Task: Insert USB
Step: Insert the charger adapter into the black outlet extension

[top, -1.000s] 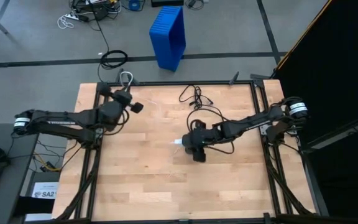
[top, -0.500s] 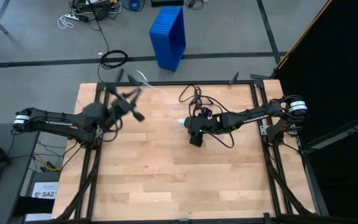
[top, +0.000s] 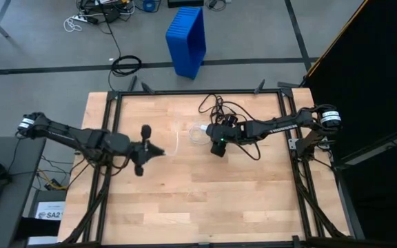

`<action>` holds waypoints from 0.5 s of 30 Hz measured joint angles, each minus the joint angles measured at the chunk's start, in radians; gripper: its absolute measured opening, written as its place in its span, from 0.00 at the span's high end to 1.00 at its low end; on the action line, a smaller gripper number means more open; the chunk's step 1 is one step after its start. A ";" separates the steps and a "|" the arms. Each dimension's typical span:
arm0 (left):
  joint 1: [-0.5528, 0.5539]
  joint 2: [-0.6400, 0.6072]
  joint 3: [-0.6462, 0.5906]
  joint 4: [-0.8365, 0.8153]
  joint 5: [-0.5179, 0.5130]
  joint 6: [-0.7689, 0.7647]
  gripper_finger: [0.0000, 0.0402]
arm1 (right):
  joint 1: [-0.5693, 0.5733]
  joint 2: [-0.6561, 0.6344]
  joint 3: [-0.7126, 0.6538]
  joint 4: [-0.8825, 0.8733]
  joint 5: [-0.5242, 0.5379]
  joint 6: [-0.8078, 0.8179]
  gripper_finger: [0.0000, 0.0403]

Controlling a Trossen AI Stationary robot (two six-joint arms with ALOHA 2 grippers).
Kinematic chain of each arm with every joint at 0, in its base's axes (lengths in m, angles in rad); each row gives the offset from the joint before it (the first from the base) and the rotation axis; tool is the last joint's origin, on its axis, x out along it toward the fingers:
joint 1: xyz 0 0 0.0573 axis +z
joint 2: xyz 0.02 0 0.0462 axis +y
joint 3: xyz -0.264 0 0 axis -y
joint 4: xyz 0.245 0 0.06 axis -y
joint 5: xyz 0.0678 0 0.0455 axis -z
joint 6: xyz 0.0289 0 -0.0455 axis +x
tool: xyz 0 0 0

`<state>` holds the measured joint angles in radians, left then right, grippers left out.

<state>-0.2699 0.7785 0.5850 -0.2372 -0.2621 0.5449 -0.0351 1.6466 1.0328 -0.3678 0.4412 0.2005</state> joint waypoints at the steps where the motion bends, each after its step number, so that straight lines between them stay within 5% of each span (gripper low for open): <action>1: -0.010 0.005 0.000 -0.051 0.003 -0.037 1.00 | -0.001 0.000 0.000 -0.003 0.000 -0.004 0.44; 8: -0.085 0.095 0.000 -0.362 0.007 -0.265 1.00 | -0.003 0.000 0.000 -0.006 -0.001 -0.018 0.44; 15: -0.113 0.286 0.003 -0.369 0.033 -0.267 1.00 | -0.005 -0.002 0.000 -0.005 -0.008 -0.011 0.44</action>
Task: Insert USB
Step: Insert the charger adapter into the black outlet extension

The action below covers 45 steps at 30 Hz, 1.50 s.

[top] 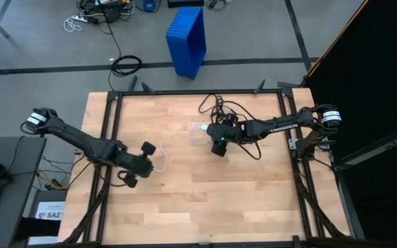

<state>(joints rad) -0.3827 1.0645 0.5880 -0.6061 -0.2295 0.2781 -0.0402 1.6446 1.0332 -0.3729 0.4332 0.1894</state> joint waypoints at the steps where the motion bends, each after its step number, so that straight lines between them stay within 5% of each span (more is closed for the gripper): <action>1: 0.001 0.034 0.000 0.000 -0.010 0.000 1.00 | 0.000 -0.001 0.000 0.000 -0.002 0.000 0.44; 6: -0.007 0.216 0.000 -0.005 -0.105 0.046 1.00 | 0.000 -0.011 -0.002 -0.004 -0.014 0.012 0.44; 11: -0.006 0.326 0.000 -0.158 -0.339 0.052 1.00 | -0.001 -0.022 -0.002 0.005 -0.021 0.016 0.44; 16: 0.017 0.336 -0.003 -0.255 -0.419 -0.026 0.97 | 0.012 -0.029 -0.002 0.009 -0.044 0.020 0.44; 26: 0.091 0.347 -0.002 -0.586 -0.834 -0.327 0.83 | 0.015 -0.029 -0.002 0.038 -0.046 0.022 0.44; 39: 0.101 0.328 0.153 -0.618 -0.994 -0.501 0.60 | 0.020 -0.029 -0.002 0.063 -0.071 0.038 0.44; 45: 0.059 0.252 0.253 -0.519 -0.966 -0.713 0.58 | 0.047 -0.029 -0.025 0.272 -0.165 -0.003 0.44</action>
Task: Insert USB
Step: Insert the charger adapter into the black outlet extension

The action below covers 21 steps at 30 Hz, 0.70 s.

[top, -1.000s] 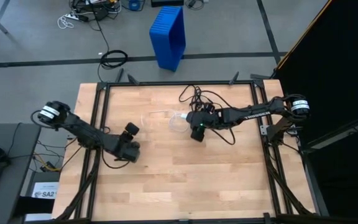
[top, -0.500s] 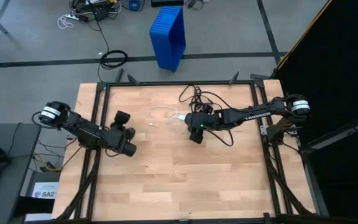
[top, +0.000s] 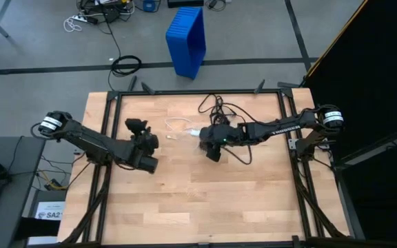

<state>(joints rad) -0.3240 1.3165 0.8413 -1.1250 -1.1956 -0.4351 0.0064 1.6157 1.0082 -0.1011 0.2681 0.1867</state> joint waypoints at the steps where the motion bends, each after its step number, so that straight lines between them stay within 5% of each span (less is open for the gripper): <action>1: -0.015 -0.018 -0.001 0.053 0.017 0.000 0.58 | 0.002 0.000 -0.010 0.041 -0.028 -0.005 0.44; 10: -0.113 -0.099 -0.109 0.697 0.231 0.175 0.58 | -0.007 0.000 -0.109 0.222 -0.090 -0.022 0.44; 16: -0.120 -0.085 -0.212 1.221 0.463 0.316 0.58 | -0.007 0.000 -0.170 0.273 -0.092 0.021 0.44; 21: -0.103 -0.010 -0.261 1.419 0.572 0.353 0.58 | -0.007 0.001 -0.174 0.329 -0.100 0.024 0.44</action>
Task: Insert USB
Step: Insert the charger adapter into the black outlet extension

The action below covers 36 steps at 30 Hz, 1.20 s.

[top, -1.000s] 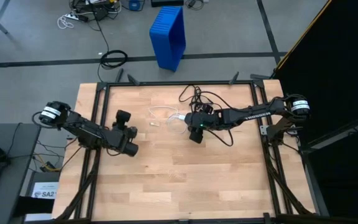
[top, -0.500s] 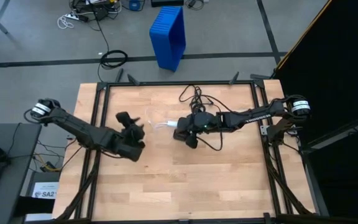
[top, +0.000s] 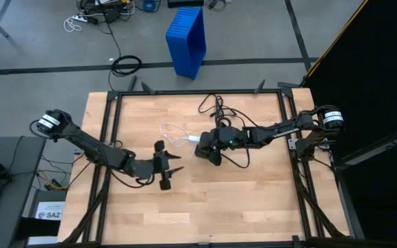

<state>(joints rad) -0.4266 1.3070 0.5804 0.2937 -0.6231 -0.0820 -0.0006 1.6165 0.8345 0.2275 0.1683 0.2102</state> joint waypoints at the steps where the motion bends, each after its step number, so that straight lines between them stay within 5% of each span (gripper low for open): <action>1: 0.003 0.020 -0.002 0.008 0.016 0.000 0.58 | 0.000 0.000 0.000 0.022 -0.006 0.000 0.44; 10: 0.068 0.200 -0.001 -0.008 0.003 -0.065 0.58 | -0.015 -0.033 0.000 0.113 -0.105 -0.011 0.44; 19: 0.216 0.198 -0.001 -0.439 -0.424 -0.312 0.58 | 0.034 -0.071 0.001 0.066 -0.173 -0.046 0.44; 25: 0.320 0.127 -0.001 -0.711 -0.605 -0.481 0.58 | 0.041 -0.071 0.002 -0.041 -0.108 -0.045 0.44; 29: 0.336 0.107 -0.001 -0.711 -0.522 -0.433 0.58 | 0.037 -0.071 0.001 -0.078 -0.044 -0.039 0.44; 36: 0.322 0.106 -0.001 -0.685 -0.157 -0.297 0.58 | 0.005 -0.071 0.001 -0.115 0.012 -0.038 0.44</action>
<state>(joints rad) -0.1041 1.4128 0.5793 -0.3914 -0.7797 -0.3787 0.0043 1.5455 0.8356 0.1125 0.1806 0.1724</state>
